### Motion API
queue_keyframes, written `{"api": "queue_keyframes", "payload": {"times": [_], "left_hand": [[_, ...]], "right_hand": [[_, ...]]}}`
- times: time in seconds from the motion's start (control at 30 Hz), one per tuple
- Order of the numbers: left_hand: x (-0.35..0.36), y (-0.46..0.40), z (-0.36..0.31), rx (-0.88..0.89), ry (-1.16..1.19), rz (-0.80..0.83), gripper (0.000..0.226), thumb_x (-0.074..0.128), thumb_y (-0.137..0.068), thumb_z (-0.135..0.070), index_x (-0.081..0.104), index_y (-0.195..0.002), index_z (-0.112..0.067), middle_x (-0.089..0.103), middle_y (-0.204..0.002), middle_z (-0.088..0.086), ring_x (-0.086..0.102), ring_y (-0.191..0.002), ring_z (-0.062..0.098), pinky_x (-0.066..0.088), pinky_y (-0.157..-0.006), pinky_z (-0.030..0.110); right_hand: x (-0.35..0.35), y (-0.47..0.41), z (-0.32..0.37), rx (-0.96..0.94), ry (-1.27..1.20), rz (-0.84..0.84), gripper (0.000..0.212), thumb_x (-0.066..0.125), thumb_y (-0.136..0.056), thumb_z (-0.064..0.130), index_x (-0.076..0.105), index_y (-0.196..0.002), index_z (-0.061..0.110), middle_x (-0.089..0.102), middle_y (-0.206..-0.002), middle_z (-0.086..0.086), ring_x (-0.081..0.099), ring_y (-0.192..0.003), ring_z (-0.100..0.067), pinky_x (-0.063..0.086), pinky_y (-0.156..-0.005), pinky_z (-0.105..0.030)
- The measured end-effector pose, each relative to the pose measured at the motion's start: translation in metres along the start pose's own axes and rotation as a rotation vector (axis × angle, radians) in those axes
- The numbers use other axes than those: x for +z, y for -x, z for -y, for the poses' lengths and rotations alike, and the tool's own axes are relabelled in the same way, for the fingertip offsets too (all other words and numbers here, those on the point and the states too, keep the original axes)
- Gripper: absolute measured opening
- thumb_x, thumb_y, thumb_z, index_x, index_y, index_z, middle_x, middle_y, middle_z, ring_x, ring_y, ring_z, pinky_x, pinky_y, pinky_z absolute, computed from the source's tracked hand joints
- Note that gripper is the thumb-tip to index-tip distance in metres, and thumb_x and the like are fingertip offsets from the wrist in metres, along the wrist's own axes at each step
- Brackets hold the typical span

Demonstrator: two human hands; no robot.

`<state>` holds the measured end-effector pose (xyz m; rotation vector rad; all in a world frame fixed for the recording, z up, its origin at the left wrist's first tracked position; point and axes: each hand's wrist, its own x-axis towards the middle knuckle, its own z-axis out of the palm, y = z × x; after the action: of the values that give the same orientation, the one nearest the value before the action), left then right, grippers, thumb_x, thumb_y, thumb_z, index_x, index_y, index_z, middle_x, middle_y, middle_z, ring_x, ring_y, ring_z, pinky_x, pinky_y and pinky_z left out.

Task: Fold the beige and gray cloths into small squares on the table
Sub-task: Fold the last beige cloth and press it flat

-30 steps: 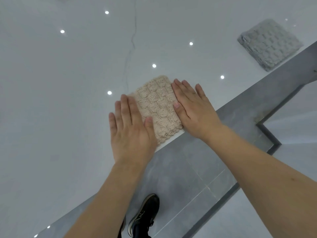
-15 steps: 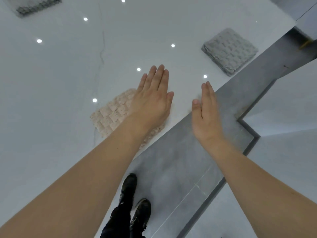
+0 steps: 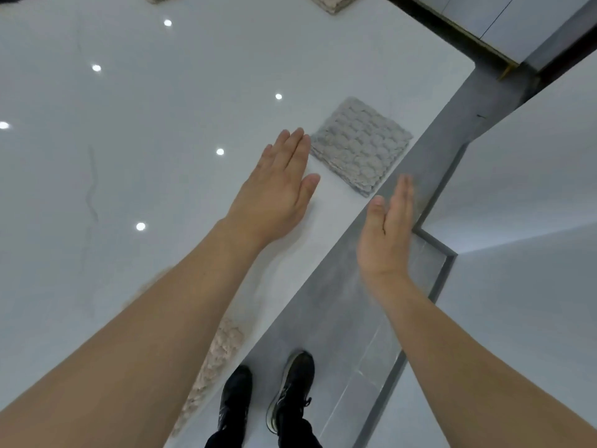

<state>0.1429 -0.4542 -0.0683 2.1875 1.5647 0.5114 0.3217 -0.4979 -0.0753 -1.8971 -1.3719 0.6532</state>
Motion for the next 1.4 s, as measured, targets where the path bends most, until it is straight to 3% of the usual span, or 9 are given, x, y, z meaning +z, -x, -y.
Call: {"api": "queue_keyframes", "payload": {"times": [0.13,0.3,0.43,0.6,0.97,1.07,1.17,1.23,1.4], "left_hand": [[0.008,-0.04,-0.009,-0.019,0.091,0.047,0.06,0.025,-0.105,-0.039,0.013,-0.154,-0.008,0.008,-0.163,0.005,-0.001,-0.15,0.018,0.006,-0.122,0.037],[0.015,-0.096,-0.012,0.023,0.145,0.052,0.057,0.027,-0.106,-0.035,0.012,-0.155,-0.009,0.007,-0.163,0.003,-0.001,-0.15,0.013,0.003,-0.122,0.029],[0.024,-0.137,-0.007,0.075,0.173,0.063,0.057,0.026,-0.106,-0.036,0.015,-0.154,-0.008,0.01,-0.163,0.005,0.005,-0.15,0.013,0.007,-0.122,0.031],[0.044,-0.163,0.001,0.104,0.109,0.139,0.057,0.026,-0.105,-0.039,0.021,-0.153,-0.01,0.016,-0.162,0.006,0.01,-0.15,0.017,0.01,-0.122,0.034],[0.039,-0.165,0.037,0.121,-0.126,0.145,0.06,0.012,-0.102,-0.048,0.022,-0.154,-0.019,0.023,-0.16,-0.003,0.013,-0.149,0.012,0.002,-0.122,0.034],[0.037,-0.154,0.041,-0.079,-0.023,-0.018,0.049,0.025,-0.106,-0.033,0.032,-0.15,-0.013,0.031,-0.157,0.004,0.018,-0.148,0.02,0.002,-0.119,0.032],[0.039,-0.13,0.013,-0.472,0.16,-0.391,0.045,0.028,-0.105,-0.02,0.035,-0.148,-0.007,0.032,-0.156,0.007,0.015,-0.149,0.022,0.0,-0.12,0.03],[0.044,-0.122,-0.026,-0.617,0.29,-0.566,0.046,0.025,-0.105,-0.021,0.031,-0.149,-0.008,0.027,-0.158,0.005,0.008,-0.15,0.019,-0.003,-0.12,0.03],[0.077,-0.139,-0.096,-0.757,0.409,-0.674,0.049,0.022,-0.106,-0.025,0.023,-0.153,-0.009,0.018,-0.161,0.002,0.001,-0.15,0.014,-0.006,-0.121,0.034]], "right_hand": [[-0.011,-0.042,-0.008,0.013,-0.035,0.002,0.054,0.025,-0.105,0.03,0.009,-0.154,0.016,0.004,-0.162,0.006,0.001,-0.144,0.002,-0.004,-0.103,0.003],[-0.01,-0.094,-0.01,-0.023,-0.087,-0.027,0.052,0.026,-0.105,0.027,0.012,-0.153,0.011,0.008,-0.162,0.0,0.004,-0.145,-0.002,-0.003,-0.103,0.004],[0.007,-0.123,-0.013,-0.093,-0.12,-0.003,0.052,0.024,-0.105,0.028,0.013,-0.153,0.011,0.007,-0.162,0.001,0.003,-0.147,-0.004,0.001,-0.113,-0.007],[0.027,-0.143,-0.029,-0.113,0.074,0.032,0.054,0.02,-0.104,0.031,0.011,-0.154,0.013,0.004,-0.162,0.001,-0.003,-0.148,-0.009,0.001,-0.122,-0.036],[-0.001,-0.154,-0.056,-0.211,0.515,0.219,0.06,0.005,-0.102,0.045,-0.003,-0.154,0.015,-0.008,-0.162,0.002,-0.015,-0.146,-0.009,-0.011,-0.12,-0.038],[-0.021,-0.175,-0.058,-0.241,0.512,0.298,0.06,0.007,-0.102,0.044,0.003,-0.154,0.014,-0.003,-0.162,0.0,-0.011,-0.147,-0.01,-0.013,-0.119,-0.034],[-0.025,-0.202,-0.038,-0.318,0.282,0.395,0.054,0.015,-0.105,0.037,0.01,-0.154,0.014,0.004,-0.162,0.002,-0.004,-0.147,-0.005,-0.007,-0.121,-0.031],[-0.022,-0.217,-0.021,-0.419,0.145,0.501,0.05,0.02,-0.106,0.03,0.016,-0.154,0.015,0.009,-0.161,0.006,0.0,-0.147,-0.002,-0.002,-0.121,-0.027],[-0.009,-0.247,-0.007,-0.621,0.116,0.713,0.047,0.025,-0.106,0.024,0.024,-0.151,0.013,0.017,-0.159,0.005,0.008,-0.147,-0.004,0.005,-0.121,-0.03]]}}
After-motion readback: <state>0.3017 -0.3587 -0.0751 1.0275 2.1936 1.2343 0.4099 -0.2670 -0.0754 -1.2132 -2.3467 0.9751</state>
